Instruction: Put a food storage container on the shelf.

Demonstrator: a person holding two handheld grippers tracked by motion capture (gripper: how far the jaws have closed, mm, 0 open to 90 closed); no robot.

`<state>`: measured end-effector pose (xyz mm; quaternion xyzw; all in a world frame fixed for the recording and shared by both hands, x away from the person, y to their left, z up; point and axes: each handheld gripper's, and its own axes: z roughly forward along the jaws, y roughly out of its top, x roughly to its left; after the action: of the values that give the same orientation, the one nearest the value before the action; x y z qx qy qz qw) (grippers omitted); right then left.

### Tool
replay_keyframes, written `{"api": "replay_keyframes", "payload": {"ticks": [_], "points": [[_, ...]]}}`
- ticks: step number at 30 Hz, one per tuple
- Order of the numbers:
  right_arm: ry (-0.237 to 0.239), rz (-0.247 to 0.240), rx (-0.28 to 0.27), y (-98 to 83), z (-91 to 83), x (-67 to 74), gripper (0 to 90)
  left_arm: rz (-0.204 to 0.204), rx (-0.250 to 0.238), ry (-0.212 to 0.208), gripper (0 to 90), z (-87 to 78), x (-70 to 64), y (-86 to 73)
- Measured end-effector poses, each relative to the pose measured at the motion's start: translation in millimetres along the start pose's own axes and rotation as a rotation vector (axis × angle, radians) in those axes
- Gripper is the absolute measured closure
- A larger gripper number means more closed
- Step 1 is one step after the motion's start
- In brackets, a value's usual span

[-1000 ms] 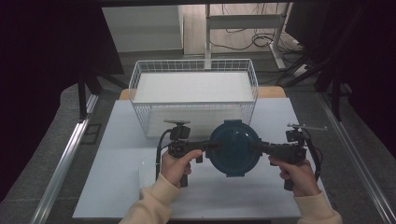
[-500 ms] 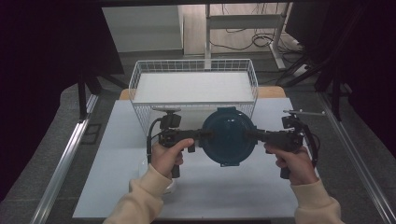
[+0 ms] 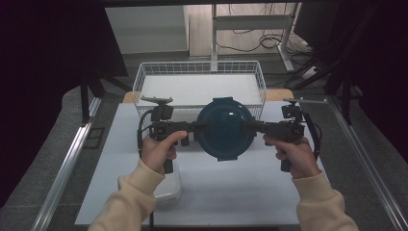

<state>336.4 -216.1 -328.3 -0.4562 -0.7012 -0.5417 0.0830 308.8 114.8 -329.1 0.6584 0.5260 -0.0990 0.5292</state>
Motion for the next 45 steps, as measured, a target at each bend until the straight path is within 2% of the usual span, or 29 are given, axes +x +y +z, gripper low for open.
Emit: {"api": "replay_keyframes", "payload": {"ticks": [10,15,19,20,21,24,28,33,38,45], "points": [[0.02,0.011,-0.007,15.9,12.5,9.5,43.2,0.002,-0.007,0.004,42.5,-14.6,5.3,17.0],[0.018,0.001,-0.005,28.8,20.3,13.4,43.3,-0.001,-0.015,-0.001,42.4,-19.3,10.0,27.8],[0.014,0.005,-0.003,36.9,25.1,13.2,43.4,-0.01,-0.011,-0.003,42.4,-20.3,14.4,42.6],[0.02,0.012,-0.002,43.8,28.6,12.7,43.3,0.005,-0.011,0.005,42.3,-22.2,13.8,50.5],[0.02,0.012,-0.002,43.8,28.6,12.7,43.3,0.005,-0.011,0.005,42.3,-22.2,13.8,50.5],[0.028,0.013,-0.015,56.3,32.3,14.1,43.4,0.023,-0.004,0.011,42.3,-25.3,13.3,66.5],[0.022,0.008,-0.019,66.8,35.8,14.2,43.4,0.009,-0.005,-0.001,42.4,-24.0,18.6,76.1],[0.013,0.005,-0.011,76.1,41.0,12.5,43.4,-0.008,-0.006,-0.01,42.4,-22.9,25.0,83.8],[0.018,0.009,-0.008,84.5,48.2,11.3,43.7,0.0,-0.002,-0.015,42.7,-25.8,30.7,93.3],[0.01,0.018,0.004,96.2,59.0,9.2,43.7,-0.014,-0.008,-0.014,42.4,-24.7,40.0,102.3]]}}
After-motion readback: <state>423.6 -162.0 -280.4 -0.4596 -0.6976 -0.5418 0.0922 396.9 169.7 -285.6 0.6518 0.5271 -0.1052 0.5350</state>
